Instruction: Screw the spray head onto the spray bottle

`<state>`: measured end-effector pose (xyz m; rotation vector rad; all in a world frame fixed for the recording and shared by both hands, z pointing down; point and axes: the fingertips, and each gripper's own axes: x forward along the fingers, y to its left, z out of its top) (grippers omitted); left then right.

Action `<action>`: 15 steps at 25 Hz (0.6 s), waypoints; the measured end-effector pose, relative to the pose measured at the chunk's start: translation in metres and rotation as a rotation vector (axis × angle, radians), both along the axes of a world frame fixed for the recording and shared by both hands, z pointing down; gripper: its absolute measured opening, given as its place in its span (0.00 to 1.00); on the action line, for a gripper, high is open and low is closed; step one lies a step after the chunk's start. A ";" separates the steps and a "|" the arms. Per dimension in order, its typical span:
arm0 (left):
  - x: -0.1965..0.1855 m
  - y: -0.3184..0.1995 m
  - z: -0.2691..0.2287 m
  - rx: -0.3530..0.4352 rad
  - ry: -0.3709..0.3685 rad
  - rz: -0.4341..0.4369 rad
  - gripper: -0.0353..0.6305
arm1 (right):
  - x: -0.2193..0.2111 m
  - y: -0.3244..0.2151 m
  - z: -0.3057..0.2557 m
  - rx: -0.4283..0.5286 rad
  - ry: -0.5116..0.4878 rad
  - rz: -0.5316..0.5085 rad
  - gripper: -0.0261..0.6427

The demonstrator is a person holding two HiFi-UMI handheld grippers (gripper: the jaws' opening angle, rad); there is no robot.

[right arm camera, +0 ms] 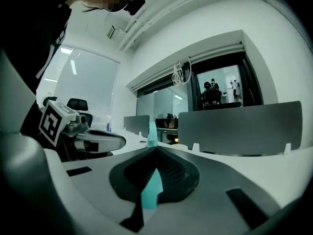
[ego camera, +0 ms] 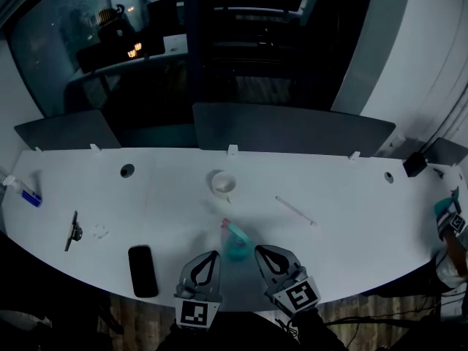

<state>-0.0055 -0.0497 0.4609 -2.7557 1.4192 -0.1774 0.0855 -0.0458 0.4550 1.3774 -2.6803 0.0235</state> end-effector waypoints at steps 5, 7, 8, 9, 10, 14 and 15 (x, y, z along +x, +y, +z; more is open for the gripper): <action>-0.013 0.015 -0.021 0.070 0.036 -0.143 0.06 | -0.006 0.015 -0.010 0.072 0.017 0.084 0.05; -0.019 0.021 -0.024 0.059 0.070 -0.186 0.06 | -0.004 0.020 -0.012 0.093 0.023 0.116 0.05; -0.022 0.023 -0.027 0.063 0.083 -0.201 0.06 | -0.003 0.022 -0.014 0.104 0.019 0.132 0.05; -0.026 0.027 -0.030 0.070 0.088 -0.212 0.06 | -0.002 0.025 -0.018 0.113 0.011 0.148 0.05; -0.029 0.031 -0.032 0.076 0.083 -0.219 0.06 | -0.001 0.029 -0.021 0.118 0.004 0.164 0.05; -0.045 0.048 -0.035 0.082 0.060 -0.231 0.06 | 0.000 0.046 -0.026 0.120 -0.015 0.222 0.05; -0.048 0.053 -0.035 0.085 0.050 -0.227 0.06 | 0.000 0.051 -0.027 0.118 -0.017 0.235 0.05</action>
